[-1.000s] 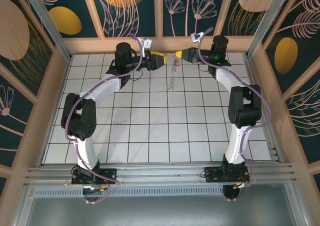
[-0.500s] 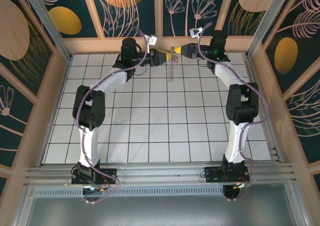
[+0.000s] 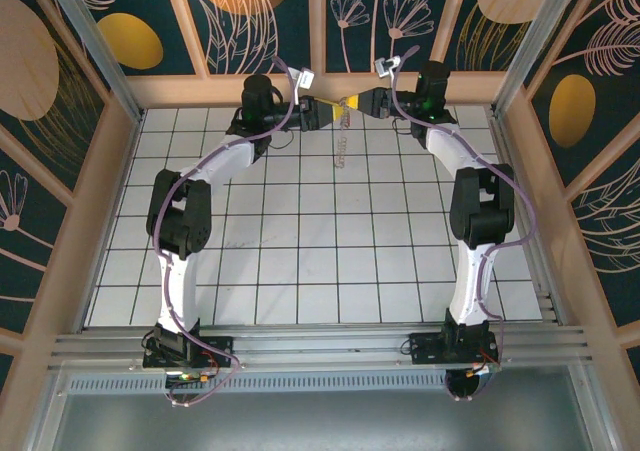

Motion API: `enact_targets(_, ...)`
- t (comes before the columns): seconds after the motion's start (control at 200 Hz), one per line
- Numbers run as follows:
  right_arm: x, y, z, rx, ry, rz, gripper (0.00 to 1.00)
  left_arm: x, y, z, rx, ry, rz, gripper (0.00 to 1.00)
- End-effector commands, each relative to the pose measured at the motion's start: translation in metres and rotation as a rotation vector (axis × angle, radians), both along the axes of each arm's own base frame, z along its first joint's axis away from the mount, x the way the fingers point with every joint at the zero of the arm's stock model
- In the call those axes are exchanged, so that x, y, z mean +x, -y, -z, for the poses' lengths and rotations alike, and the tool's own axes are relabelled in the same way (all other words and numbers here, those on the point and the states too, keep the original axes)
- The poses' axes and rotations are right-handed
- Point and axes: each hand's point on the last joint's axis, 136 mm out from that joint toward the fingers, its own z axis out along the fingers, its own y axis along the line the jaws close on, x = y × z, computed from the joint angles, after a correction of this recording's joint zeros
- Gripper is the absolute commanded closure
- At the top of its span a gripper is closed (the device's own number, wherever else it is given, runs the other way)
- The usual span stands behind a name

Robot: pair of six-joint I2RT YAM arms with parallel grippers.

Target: Put the keys on the keyring

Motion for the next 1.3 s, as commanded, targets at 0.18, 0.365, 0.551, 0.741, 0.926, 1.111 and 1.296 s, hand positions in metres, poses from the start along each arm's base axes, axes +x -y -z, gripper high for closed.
enact_targets(0.18,-0.005,-0.006,-0.008,0.005,0.037,-0.021,1.00,0.001,0.000,-0.012,-0.046,0.029,0.028,0.59)
enact_targets(0.365,-0.005,-0.007,-0.006,0.001,0.033,-0.022,1.00,0.001,0.000,-0.014,-0.063,0.022,0.033,0.60)
enact_targets(0.551,-0.004,-0.007,-0.004,-0.002,0.028,-0.016,1.00,0.001,0.000,-0.013,-0.069,0.014,0.039,0.63)
enact_targets(0.741,-0.003,-0.009,-0.005,-0.001,0.029,-0.017,1.00,-0.001,0.002,-0.009,-0.076,0.004,0.046,0.69)
enact_targets(0.926,-0.004,-0.010,-0.005,-0.003,0.027,-0.020,1.00,0.000,0.002,-0.006,-0.077,-0.002,0.046,0.72)
enact_targets(1.111,-0.003,-0.012,-0.004,-0.006,0.026,-0.019,1.00,0.000,0.004,-0.003,-0.075,-0.007,0.051,0.75)
enact_targets(1.296,-0.003,-0.014,-0.003,-0.008,0.022,-0.019,1.00,0.000,0.005,0.001,-0.072,-0.011,0.053,0.83)
